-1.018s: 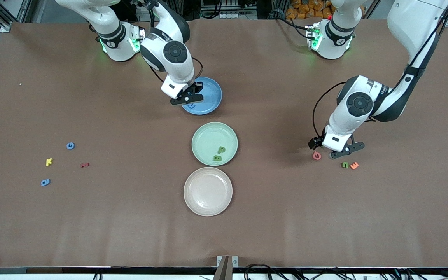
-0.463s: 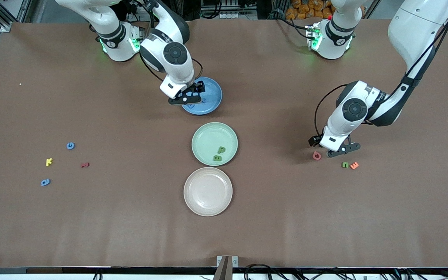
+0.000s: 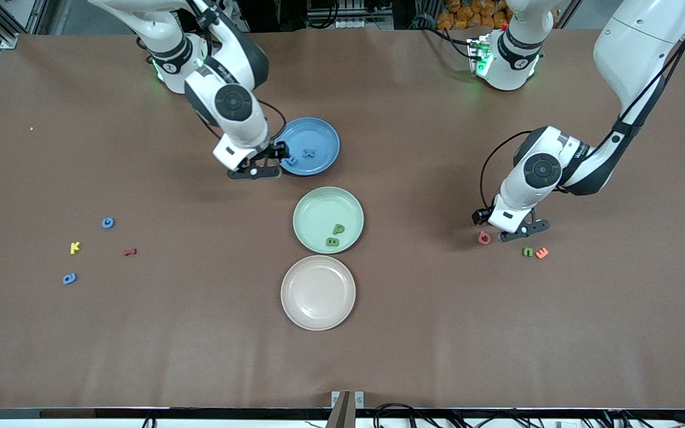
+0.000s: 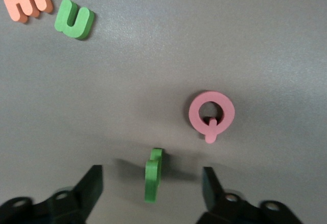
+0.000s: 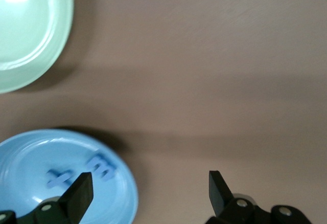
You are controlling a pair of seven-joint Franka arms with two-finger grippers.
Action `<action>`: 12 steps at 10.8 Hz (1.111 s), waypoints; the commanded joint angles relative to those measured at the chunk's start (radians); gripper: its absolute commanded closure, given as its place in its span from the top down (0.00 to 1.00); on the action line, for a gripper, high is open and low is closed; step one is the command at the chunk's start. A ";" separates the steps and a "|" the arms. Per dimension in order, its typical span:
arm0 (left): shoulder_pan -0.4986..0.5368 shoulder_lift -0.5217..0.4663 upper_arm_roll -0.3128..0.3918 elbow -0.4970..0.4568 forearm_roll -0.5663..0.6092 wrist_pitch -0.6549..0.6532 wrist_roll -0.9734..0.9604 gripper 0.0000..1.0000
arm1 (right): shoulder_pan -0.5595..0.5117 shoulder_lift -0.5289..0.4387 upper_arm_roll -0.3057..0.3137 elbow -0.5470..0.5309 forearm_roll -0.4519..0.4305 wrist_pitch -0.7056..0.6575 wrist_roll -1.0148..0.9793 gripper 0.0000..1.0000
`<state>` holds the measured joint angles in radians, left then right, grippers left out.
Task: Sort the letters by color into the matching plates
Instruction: 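Place the green letter on the green plate while the right gripper reaches blue G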
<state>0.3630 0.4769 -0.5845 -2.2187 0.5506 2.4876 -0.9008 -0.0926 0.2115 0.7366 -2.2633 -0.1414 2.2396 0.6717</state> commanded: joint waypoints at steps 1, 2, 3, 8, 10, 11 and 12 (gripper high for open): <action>0.008 0.009 -0.011 0.010 0.038 0.005 -0.017 0.00 | -0.117 -0.070 -0.008 -0.007 -0.003 -0.061 -0.096 1.00; 0.008 0.009 -0.011 0.010 0.038 0.005 -0.017 0.00 | -0.137 -0.083 -0.031 -0.007 -0.003 -0.067 -0.150 1.00; 0.008 0.009 -0.011 0.010 0.038 0.005 -0.017 0.00 | -0.150 -0.087 -0.069 -0.005 -0.003 -0.075 -0.196 1.00; -0.001 -0.001 -0.014 0.048 0.038 0.001 -0.013 0.00 | -0.225 -0.092 -0.273 -0.004 -0.003 -0.061 -0.395 1.00; -0.010 -0.001 -0.050 0.086 0.022 -0.001 -0.015 0.00 | -0.228 -0.089 -0.365 0.007 0.002 -0.052 -0.525 1.00; -0.012 0.000 -0.076 0.105 0.011 -0.001 -0.018 0.00 | -0.228 -0.087 -0.405 0.008 0.002 -0.040 -0.559 1.00; -0.028 0.005 -0.101 0.135 -0.029 -0.001 -0.018 0.00 | -0.231 -0.086 -0.439 0.007 0.002 -0.022 -0.611 1.00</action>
<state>0.3559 0.4769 -0.6375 -2.1344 0.5566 2.4911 -0.9014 -0.3190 0.1396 0.3525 -2.2554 -0.1425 2.1965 0.1483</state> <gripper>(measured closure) 0.894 0.000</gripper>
